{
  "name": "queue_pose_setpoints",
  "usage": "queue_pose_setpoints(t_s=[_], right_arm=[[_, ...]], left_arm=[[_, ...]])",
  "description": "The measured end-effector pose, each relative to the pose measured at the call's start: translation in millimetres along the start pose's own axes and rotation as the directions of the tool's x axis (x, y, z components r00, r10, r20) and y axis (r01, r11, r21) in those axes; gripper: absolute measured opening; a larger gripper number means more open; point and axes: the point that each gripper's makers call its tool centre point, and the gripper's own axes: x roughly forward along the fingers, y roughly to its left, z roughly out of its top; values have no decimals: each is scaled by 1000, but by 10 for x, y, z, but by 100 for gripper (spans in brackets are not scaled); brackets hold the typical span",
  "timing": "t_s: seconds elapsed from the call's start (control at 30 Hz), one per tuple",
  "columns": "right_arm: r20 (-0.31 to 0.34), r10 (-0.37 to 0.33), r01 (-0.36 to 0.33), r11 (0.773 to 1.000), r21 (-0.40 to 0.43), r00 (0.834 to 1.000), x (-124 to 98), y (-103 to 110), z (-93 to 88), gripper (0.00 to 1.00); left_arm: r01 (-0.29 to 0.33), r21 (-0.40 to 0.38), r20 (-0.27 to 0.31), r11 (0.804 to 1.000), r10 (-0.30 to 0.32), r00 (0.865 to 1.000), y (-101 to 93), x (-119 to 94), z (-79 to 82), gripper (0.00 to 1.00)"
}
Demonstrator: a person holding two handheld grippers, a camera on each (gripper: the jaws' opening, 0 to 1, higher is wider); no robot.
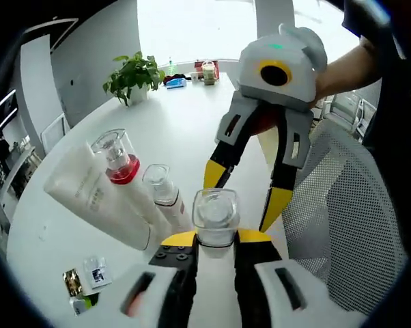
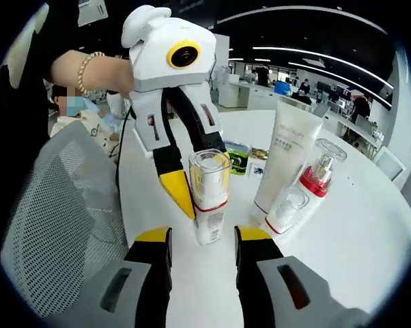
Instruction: Arrange the skincare products in the storage area until every visible bottle or jar stands upright without overlapping.
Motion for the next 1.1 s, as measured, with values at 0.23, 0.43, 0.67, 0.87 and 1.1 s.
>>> queue_pose_setpoints(t_s=[0.23, 0.43, 0.67, 0.87, 1.1], right_arm=[[-16, -26, 27, 999, 40, 1000, -32, -68, -115, 39], [-16, -61, 63, 994, 88, 998, -88, -159, -183, 45], [-33, -72, 75, 991, 112, 997, -107, -163, -259, 48], [-33, -83, 87, 986, 144, 996, -117, -158, -311, 49], [-39, -94, 99, 982, 159, 995, -130, -168, -345, 50]], left_arm=[[2, 33, -16, 999, -2, 1000, 44, 80, -66, 23], [-1, 48, -11, 999, 2, 1000, 104, 153, -95, 23], [-11, 30, 1, 999, 11, 1000, 229, 204, -128, 23], [-12, 45, 24, 999, 10, 1000, 322, 237, -93, 23], [-21, 22, 34, 1000, 20, 999, 446, 267, -63, 23]])
